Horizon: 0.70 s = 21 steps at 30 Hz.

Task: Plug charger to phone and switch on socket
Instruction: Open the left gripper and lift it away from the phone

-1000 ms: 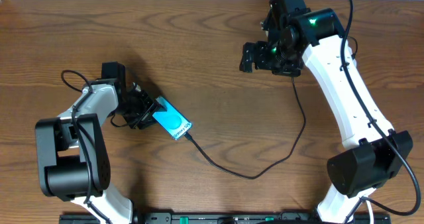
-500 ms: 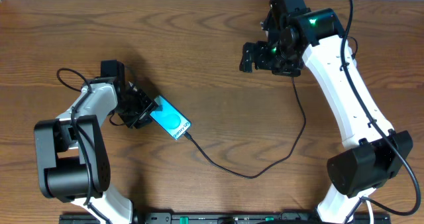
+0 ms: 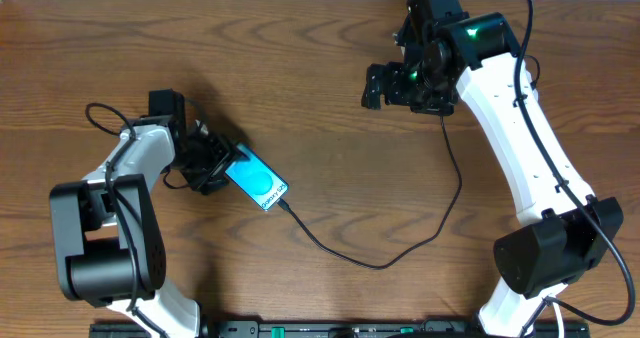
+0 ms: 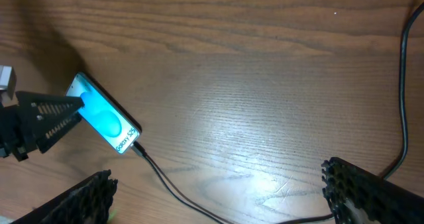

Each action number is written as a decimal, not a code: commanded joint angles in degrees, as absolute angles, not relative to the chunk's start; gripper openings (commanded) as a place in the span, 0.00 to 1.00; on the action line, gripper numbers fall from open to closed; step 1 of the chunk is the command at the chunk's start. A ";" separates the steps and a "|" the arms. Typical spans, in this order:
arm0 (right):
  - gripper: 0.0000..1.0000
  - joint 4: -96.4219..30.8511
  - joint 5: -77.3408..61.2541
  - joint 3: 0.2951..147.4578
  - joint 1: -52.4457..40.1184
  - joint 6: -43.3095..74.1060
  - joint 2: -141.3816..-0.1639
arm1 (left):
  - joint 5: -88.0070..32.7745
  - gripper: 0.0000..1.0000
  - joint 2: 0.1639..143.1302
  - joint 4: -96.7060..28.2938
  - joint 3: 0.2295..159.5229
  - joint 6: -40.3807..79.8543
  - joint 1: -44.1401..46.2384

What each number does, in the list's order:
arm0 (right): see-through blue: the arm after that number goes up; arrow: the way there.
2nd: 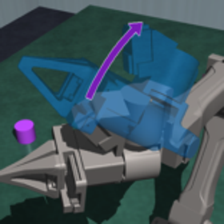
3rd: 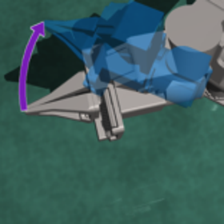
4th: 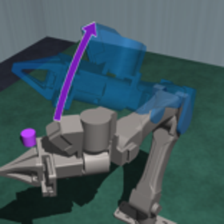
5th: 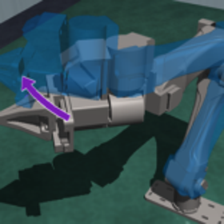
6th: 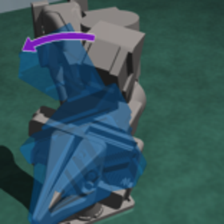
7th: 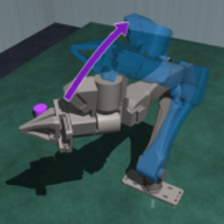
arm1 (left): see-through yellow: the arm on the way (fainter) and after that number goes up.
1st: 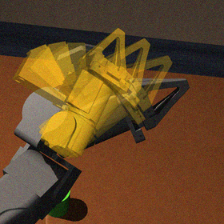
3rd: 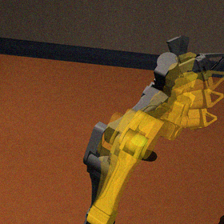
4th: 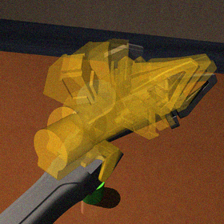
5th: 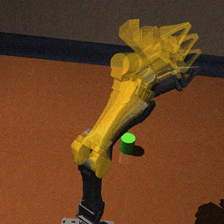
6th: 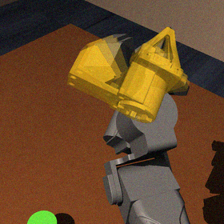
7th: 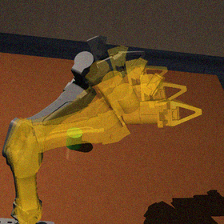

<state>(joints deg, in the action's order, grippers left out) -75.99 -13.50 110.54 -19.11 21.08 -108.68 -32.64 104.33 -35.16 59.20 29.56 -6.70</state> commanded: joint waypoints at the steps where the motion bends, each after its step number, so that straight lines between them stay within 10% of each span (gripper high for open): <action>1: 0.99 -76.03 -13.58 110.91 -19.59 21.56 -107.09 | -40.29 0.80 96.86 -35.27 61.39 25.91 -6.79; 21: 0.99 -72.44 -37.23 110.91 6.46 14.02 -107.09 | -37.91 0.94 48.23 -35.97 62.50 27.00 -11.29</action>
